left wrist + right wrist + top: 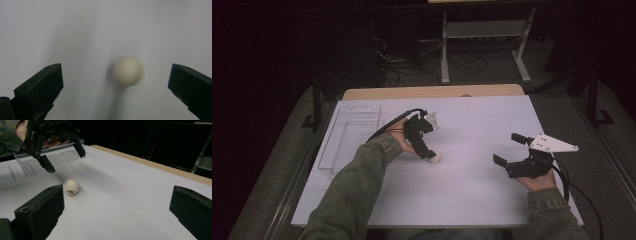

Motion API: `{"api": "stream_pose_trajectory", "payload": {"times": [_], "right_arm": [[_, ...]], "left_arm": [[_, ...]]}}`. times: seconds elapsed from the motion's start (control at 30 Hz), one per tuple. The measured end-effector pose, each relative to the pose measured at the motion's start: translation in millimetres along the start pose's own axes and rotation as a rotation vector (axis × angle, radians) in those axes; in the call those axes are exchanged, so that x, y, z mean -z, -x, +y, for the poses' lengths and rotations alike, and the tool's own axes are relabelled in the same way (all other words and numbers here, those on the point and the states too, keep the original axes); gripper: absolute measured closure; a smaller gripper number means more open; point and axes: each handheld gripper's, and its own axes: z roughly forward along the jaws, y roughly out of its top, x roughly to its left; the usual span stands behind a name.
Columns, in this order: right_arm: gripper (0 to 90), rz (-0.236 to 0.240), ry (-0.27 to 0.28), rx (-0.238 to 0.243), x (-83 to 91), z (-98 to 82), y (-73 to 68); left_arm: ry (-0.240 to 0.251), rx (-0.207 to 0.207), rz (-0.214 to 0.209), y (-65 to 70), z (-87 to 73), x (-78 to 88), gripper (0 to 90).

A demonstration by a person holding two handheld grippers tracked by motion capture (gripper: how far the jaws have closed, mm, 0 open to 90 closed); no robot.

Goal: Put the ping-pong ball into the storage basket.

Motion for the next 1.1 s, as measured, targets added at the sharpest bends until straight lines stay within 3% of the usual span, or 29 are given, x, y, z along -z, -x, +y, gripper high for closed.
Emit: {"api": "stream_pose_trajectory", "payload": {"times": [1.1], "right_arm": [[0.0, 0.002, 0.000, -0.003, 1.3, 0.1, -0.2]], "left_arm": [[-0.086, -0.038, -0.051, 8.4, 2.7, -36.0, 0.0]]}}
